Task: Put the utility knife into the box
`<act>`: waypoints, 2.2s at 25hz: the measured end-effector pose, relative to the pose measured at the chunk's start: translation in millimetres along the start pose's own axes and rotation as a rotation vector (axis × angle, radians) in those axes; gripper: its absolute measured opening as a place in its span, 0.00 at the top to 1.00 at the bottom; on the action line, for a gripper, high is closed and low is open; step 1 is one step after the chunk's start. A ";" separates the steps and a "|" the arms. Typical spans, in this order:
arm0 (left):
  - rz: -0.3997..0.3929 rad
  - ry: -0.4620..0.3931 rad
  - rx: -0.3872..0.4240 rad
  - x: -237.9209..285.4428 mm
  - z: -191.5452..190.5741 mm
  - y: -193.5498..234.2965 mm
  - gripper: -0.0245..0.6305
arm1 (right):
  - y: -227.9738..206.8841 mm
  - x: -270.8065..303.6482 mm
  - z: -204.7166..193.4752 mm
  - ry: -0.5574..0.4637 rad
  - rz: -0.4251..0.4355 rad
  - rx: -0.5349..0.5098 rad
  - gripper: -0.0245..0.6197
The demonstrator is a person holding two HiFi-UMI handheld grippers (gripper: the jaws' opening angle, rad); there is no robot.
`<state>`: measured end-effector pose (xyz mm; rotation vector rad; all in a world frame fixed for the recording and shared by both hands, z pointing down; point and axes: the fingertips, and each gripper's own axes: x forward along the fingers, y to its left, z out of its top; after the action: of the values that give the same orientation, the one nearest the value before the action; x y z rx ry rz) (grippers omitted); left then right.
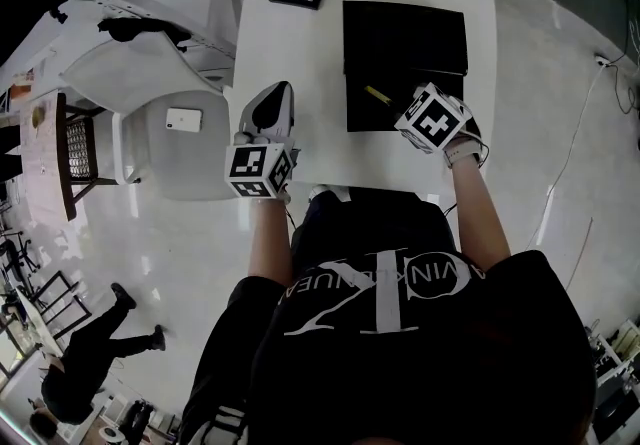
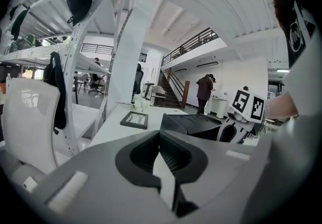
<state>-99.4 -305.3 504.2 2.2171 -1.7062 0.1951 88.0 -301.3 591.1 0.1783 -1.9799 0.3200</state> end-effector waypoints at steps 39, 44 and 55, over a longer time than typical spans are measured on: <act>-0.119 -0.068 0.049 -41.6 17.6 -10.0 0.95 | 12.4 -95.7 28.1 -0.471 -0.399 0.227 0.93; -0.139 -0.083 0.061 -49.6 24.8 -11.9 0.95 | 18.4 -119.8 32.7 -0.595 -0.474 0.266 0.93; -0.173 -0.135 0.076 -63.6 53.1 -15.3 0.95 | 32.0 -152.7 32.4 -0.683 -0.592 0.293 0.93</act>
<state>-107.0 -262.1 432.3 2.4703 -1.5856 0.0712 115.0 -283.6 435.0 1.1630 -2.4057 0.1641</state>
